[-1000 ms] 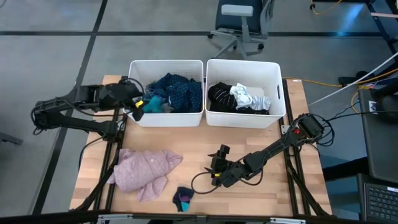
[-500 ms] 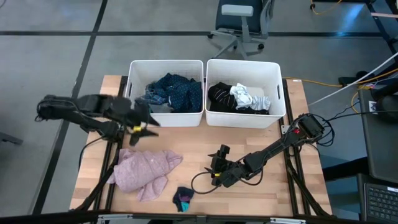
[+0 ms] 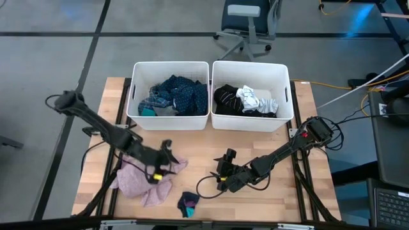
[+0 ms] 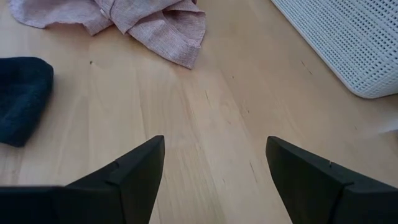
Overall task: Sort clothes
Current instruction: Put the dark blue sock into the left white bin
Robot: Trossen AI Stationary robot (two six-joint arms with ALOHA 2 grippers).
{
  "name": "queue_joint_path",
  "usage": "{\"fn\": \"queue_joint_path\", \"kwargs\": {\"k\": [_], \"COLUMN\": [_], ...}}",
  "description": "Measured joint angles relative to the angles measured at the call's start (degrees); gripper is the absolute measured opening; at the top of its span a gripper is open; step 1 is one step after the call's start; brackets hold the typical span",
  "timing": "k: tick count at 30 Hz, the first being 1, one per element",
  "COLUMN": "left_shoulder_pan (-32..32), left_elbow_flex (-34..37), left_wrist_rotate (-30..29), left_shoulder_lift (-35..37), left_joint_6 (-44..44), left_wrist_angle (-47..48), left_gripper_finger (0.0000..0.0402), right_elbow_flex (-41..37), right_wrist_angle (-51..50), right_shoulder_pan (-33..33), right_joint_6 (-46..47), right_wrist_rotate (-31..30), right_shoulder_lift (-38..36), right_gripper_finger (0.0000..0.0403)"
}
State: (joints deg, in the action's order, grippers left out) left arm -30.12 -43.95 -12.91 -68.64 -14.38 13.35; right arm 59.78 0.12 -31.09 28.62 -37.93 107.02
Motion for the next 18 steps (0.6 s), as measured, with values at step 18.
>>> {"fn": "queue_joint_path", "kwargs": {"k": [18], "left_shoulder_pan": [-7.9], "left_elbow_flex": [2.1], "left_wrist_rotate": [-0.6], "left_shoulder_lift": [-25.7], "left_joint_6": [2.7], "left_wrist_angle": [-24.3], "left_gripper_finger": [0.0198], "right_elbow_flex": [0.0], "right_wrist_angle": [-0.2], "right_shoulder_pan": [0.0], "right_joint_6": [-0.3], "right_wrist_rotate": [0.0], "right_shoulder_lift": [0.0], "right_gripper_finger": [0.0280]}}
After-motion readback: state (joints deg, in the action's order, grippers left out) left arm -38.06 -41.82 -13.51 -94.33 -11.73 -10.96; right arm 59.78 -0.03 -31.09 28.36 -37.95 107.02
